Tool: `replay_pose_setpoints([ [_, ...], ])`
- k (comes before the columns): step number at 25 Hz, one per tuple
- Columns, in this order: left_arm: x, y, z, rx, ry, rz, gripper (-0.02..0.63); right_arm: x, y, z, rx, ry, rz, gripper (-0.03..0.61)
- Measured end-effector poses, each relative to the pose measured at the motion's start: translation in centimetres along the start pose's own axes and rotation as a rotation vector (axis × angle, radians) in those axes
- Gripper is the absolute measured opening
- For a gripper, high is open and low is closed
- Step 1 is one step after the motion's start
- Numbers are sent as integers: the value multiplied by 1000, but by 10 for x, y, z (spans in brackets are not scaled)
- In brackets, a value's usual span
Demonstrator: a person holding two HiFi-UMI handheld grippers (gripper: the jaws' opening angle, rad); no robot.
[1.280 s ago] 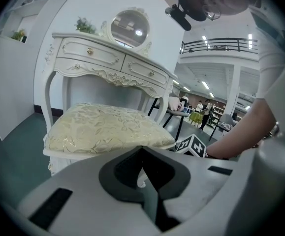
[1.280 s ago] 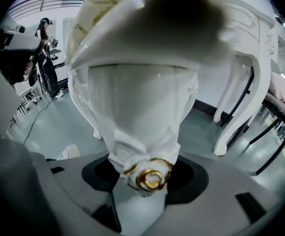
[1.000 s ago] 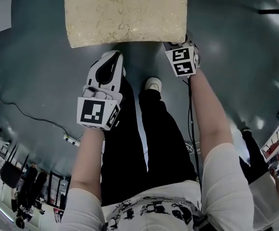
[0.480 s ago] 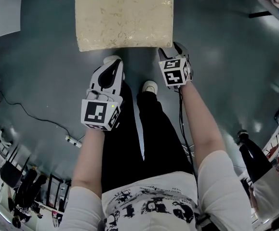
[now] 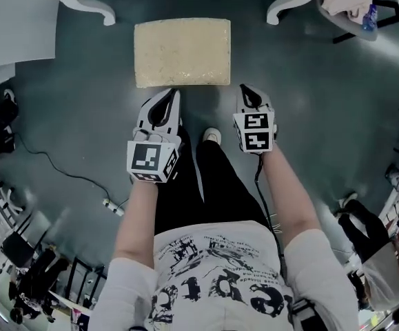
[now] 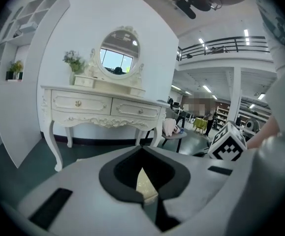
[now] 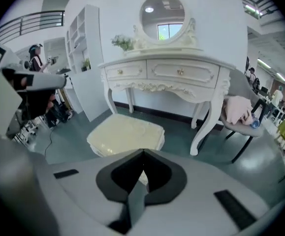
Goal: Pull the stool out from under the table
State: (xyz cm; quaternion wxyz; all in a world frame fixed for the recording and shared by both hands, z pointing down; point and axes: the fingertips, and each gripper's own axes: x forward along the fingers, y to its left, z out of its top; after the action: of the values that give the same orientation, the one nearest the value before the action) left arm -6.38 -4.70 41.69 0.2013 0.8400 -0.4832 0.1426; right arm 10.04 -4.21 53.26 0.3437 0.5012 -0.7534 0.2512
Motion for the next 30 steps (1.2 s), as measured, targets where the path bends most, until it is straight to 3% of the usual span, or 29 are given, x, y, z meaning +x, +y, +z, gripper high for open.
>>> replay_pose_setpoints([
  [10,-62,-33,168,79,-165,-16,17,-167,5,181,40,-347,-9,15],
  [14,-103,-42,221,80,-214,-29,17,-231,14,234,37,-461,-9,17],
  [23,-161,-40,313,153,-335,-29,17,-334,28,313,26,-703,-6,15],
  [30,-170,-54,356,209,-400,-85,17,-361,24,343,14,-767,-42,15],
])
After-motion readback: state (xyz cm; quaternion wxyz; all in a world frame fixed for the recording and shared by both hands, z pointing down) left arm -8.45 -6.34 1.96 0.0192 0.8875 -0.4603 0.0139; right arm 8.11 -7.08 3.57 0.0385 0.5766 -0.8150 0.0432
